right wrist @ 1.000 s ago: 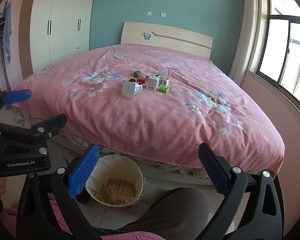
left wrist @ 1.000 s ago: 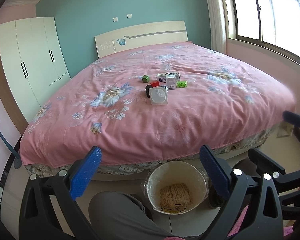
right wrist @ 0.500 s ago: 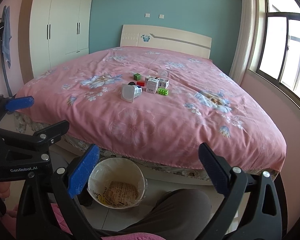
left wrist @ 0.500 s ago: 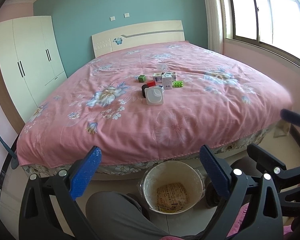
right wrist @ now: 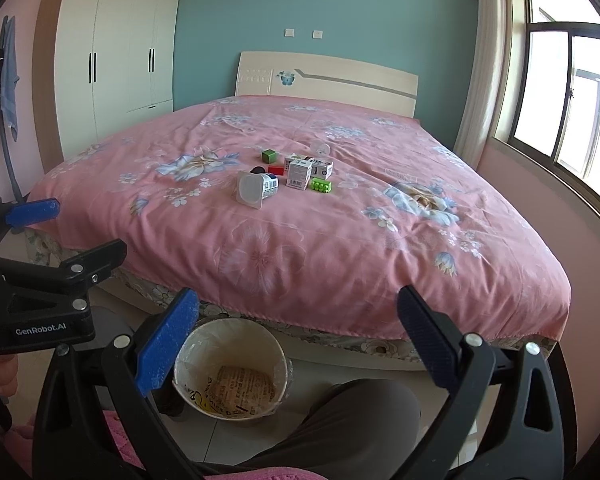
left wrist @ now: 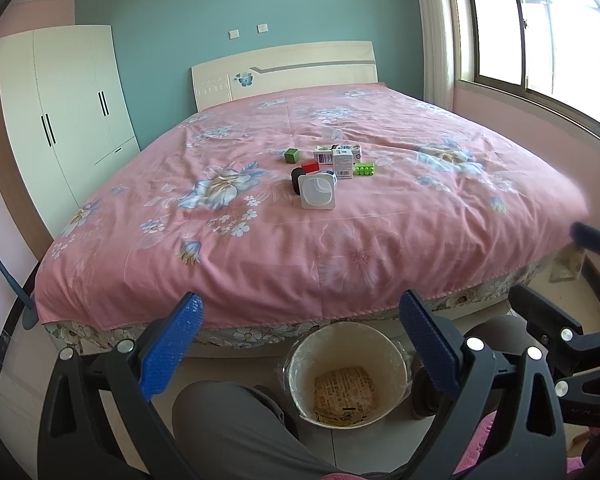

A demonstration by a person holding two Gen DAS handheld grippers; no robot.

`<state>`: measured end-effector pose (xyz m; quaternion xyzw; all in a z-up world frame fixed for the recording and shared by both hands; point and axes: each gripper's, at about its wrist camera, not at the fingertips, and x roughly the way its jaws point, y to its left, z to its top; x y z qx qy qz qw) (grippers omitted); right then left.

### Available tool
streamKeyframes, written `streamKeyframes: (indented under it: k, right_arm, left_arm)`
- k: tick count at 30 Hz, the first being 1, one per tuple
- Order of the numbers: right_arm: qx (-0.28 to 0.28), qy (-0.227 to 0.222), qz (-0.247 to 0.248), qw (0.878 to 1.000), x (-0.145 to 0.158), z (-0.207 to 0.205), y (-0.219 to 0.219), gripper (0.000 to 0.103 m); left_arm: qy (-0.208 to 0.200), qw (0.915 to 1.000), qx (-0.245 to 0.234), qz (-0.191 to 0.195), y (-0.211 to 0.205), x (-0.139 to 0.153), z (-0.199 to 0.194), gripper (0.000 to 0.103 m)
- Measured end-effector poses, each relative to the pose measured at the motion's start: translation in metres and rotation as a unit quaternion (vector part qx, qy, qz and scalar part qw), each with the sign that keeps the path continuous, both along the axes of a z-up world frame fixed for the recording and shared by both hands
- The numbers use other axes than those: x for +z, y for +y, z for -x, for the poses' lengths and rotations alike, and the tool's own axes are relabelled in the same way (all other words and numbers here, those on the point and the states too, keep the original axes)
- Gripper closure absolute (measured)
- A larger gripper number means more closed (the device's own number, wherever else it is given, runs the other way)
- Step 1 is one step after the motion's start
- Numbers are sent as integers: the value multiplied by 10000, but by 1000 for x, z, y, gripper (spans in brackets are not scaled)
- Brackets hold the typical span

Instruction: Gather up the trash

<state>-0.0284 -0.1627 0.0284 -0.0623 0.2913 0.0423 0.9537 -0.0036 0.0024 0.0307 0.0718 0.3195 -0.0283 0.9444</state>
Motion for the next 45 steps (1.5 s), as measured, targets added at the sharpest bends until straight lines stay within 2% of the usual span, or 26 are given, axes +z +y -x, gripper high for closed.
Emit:
streamKeyframes:
  k: [8, 16, 25, 30, 35, 39, 43, 45]
  right_arm:
    - [26, 18, 21, 10000, -1, -3, 0, 6]
    - [99, 62, 55, 9999, 6, -46, -5, 6]
    - [273, 193, -32, 9994, 13, -143, -25, 6]
    - [466, 301, 35, 9985, 1, -208, -38, 6]
    - [1006, 668, 8, 9927, -28, -286, -49, 6]
    - [1528, 1128, -50, 9818, -62, -349, -57, 6]
    - [1858, 1560, -407, 9693, -87, -412, -67, 6]
    - [2048, 1660, -308, 9641, -96, -437, -66, 6]
  left_arm:
    - [82, 10000, -24, 6, 0, -1, -5, 3]
    - [205, 9997, 98, 68, 5, 5, -52, 3]
    - [600, 9978, 28, 275, -2, 0, -142, 3]
    - [758, 9953, -196, 570, -12, -17, -190, 3]
    - [950, 9906, -332, 924, -17, -48, -238, 3]
    - [958, 9875, -372, 1197, -20, -72, -272, 3]
    - [968, 9846, -335, 1417, -18, -90, -302, 3]
    - [918, 9842, -323, 1477, -18, -97, -313, 3]
